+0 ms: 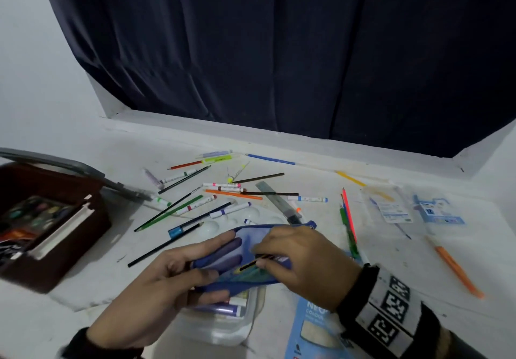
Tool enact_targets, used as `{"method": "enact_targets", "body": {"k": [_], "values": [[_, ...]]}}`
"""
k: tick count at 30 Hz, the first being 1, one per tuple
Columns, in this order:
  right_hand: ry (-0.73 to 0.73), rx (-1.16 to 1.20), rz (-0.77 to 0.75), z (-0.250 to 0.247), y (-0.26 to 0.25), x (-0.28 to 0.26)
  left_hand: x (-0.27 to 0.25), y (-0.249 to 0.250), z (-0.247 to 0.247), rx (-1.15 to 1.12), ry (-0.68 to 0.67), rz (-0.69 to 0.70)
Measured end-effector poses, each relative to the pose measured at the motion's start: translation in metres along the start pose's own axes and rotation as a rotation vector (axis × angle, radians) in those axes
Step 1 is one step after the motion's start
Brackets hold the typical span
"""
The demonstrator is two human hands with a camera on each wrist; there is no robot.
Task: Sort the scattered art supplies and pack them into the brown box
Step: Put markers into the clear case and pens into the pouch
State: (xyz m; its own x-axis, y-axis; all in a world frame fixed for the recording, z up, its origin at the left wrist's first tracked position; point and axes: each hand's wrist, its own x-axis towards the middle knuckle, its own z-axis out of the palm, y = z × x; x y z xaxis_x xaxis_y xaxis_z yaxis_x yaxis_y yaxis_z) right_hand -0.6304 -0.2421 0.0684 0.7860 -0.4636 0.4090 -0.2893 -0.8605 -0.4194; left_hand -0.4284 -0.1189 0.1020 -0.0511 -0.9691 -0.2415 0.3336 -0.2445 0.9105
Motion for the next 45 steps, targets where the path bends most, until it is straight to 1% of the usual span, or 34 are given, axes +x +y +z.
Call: {"method": "enact_targets", "body": {"k": [2,4,7,8,10,13,17,20,23,25,29,31,32,38,43,45], "values": [[0.056,0.044,0.001,-0.003,-0.007,0.006,-0.002,0.001,-0.009,-0.026,0.019,0.02],[0.159,0.071,-0.011,-0.01,-0.016,0.013,-0.006,0.004,-0.02,-0.014,0.022,0.044],[0.327,0.092,-0.016,-0.022,-0.022,0.029,-0.009,0.01,-0.043,0.01,0.108,0.111],[0.352,0.091,-0.015,-0.023,-0.021,0.036,-0.01,0.013,-0.05,0.011,0.143,0.137],[0.348,0.087,-0.013,-0.021,-0.016,0.05,-0.014,0.018,-0.067,0.014,0.229,0.18],[0.239,0.093,-0.038,-0.004,-0.006,0.076,-0.022,0.029,-0.093,0.026,0.349,0.237],[-0.086,0.05,-0.107,0.035,0.007,0.116,-0.032,0.044,-0.129,0.012,0.437,0.279],[-0.245,-0.003,-0.152,0.074,0.017,0.141,-0.034,0.05,-0.156,0.054,0.492,0.312],[-0.394,-0.051,-0.154,0.108,0.023,0.162,-0.029,0.056,-0.174,-0.017,0.492,0.321],[-0.48,-0.102,-0.197,0.126,0.023,0.178,-0.024,0.06,-0.182,-0.03,0.512,0.306],[-0.509,-0.233,-0.377,0.157,0.034,0.198,-0.018,0.066,-0.197,-0.05,0.483,0.269],[-0.542,-0.287,-0.436,0.167,0.04,0.2,-0.015,0.069,-0.201,-0.041,0.466,0.258],[-0.566,-0.293,-0.436,0.169,0.041,0.2,-0.014,0.071,-0.203,-0.035,0.459,0.256],[-0.598,-0.343,-0.401,0.164,0.037,0.203,-0.004,0.072,-0.21,-0.012,0.394,0.259],[-0.567,-0.321,-0.3,0.149,0.042,0.193,0.004,0.069,-0.202,-0.017,0.379,0.251],[-0.561,-0.342,-0.282,0.143,0.042,0.19,0.005,0.068,-0.199,-0.006,0.366,0.247]]}}
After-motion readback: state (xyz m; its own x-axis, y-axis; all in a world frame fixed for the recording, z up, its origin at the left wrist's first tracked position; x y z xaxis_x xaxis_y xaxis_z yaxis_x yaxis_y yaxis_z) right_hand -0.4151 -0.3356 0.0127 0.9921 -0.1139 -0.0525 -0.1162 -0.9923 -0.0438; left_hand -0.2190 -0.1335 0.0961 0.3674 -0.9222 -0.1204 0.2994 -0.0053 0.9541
